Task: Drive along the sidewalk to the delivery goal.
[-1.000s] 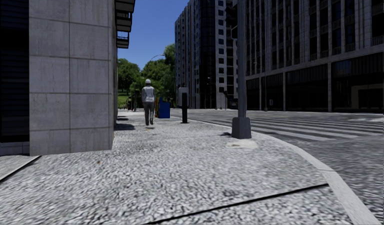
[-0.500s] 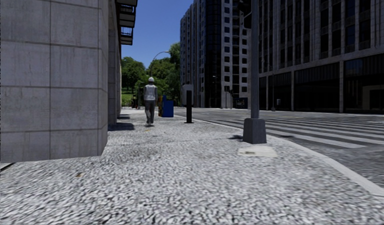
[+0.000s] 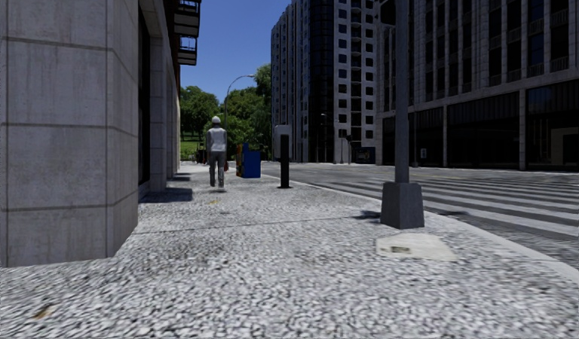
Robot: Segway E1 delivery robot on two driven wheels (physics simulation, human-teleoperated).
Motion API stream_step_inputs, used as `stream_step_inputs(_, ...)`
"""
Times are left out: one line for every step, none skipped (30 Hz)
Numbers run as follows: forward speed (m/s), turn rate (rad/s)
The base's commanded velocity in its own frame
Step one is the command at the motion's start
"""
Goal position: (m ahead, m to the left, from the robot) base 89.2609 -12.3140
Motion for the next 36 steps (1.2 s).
stream_step_inputs(2.0,0.0)
stream_step_inputs(2.0,0.0)
stream_step_inputs(2.0,0.0)
stream_step_inputs(2.0,0.0)
stream_step_inputs(2.0,0.0)
stream_step_inputs(2.0,0.0)
stream_step_inputs(2.0,0.0)
stream_step_inputs(2.0,0.0)
stream_step_inputs(2.0,0.0)
stream_step_inputs(2.0,0.0)
stream_step_inputs(2.0,0.0)
stream_step_inputs(2.0,0.0)
stream_step_inputs(2.0,0.0)
stream_step_inputs(2.0,0.0)
stream_step_inputs(2.0,0.0)
stream_step_inputs(2.0,0.0)
stream_step_inputs(2.0,0.0)
stream_step_inputs(2.0,0.0)
stream_step_inputs(2.0,0.0)
stream_step_inputs(2.0,0.0)
stream_step_inputs(2.0,0.0)
stream_step_inputs(2.0,0.0)
stream_step_inputs(2.0,0.0)
stream_step_inputs(2.0,0.0)
stream_step_inputs(2.0,0.0)
stream_step_inputs(2.0,0.0)
stream_step_inputs(2.0,0.0)
stream_step_inputs(2.0,0.0)
stream_step_inputs(2.0,0.0)
stream_step_inputs(2.0,0.0)
stream_step_inputs(2.0,-0.01)
stream_step_inputs(2.0,-0.05)
stream_step_inputs(2.0,-0.09)
stream_step_inputs(1.99,-0.15)
stream_step_inputs(1.78,-0.22)
stream_step_inputs(1.78,-0.22)
